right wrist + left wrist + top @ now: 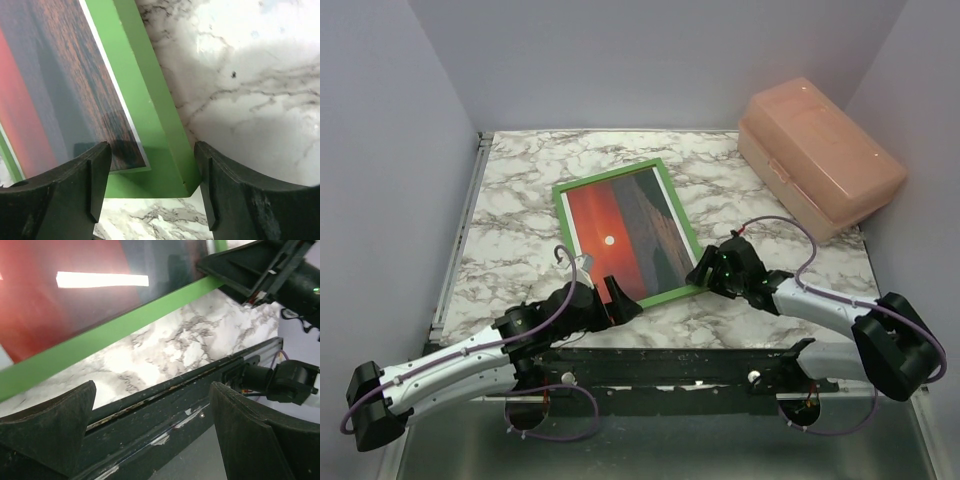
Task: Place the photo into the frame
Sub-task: Turn over the photo frame at the center of the board.
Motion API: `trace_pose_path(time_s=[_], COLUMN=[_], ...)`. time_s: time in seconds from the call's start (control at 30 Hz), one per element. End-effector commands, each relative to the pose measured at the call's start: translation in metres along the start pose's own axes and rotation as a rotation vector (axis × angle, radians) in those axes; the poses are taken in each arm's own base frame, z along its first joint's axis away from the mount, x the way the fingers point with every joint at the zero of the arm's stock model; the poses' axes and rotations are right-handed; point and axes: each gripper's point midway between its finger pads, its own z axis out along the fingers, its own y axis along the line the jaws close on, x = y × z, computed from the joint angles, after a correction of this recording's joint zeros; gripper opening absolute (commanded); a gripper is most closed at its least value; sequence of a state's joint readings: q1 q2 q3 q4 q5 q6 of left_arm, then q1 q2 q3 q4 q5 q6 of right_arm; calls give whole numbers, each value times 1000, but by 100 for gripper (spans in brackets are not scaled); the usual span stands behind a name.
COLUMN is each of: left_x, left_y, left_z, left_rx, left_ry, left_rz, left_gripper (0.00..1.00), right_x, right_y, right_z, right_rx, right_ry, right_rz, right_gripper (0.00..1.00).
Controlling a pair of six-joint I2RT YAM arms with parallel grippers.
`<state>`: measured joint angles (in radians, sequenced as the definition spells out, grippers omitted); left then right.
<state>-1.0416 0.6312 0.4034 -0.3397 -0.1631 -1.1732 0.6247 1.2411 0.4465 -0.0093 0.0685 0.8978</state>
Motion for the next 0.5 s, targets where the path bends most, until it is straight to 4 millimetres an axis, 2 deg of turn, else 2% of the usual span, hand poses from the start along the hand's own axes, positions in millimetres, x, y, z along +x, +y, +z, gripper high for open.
trace_pose_path(time_s=[0.0, 0.2, 0.37, 0.47], left_x=[1, -1, -9, -16], left_y=[37, 69, 85, 96], left_z=[-3, -15, -28, -40], left_rx=[-146, -309, -440, -533], left_ry=[-31, -56, -77, -109], left_rz=[-78, -94, -78, -73], left_gripper=[98, 99, 99, 99], right_x=[27, 29, 22, 14], right_y=[-58, -57, -57, -50], right_z=[4, 5, -1, -3], right_rx=[235, 254, 269, 236], right_ry=[116, 162, 137, 107], right_rz=[-134, -167, -183, -196], right_gripper=[78, 100, 100, 100])
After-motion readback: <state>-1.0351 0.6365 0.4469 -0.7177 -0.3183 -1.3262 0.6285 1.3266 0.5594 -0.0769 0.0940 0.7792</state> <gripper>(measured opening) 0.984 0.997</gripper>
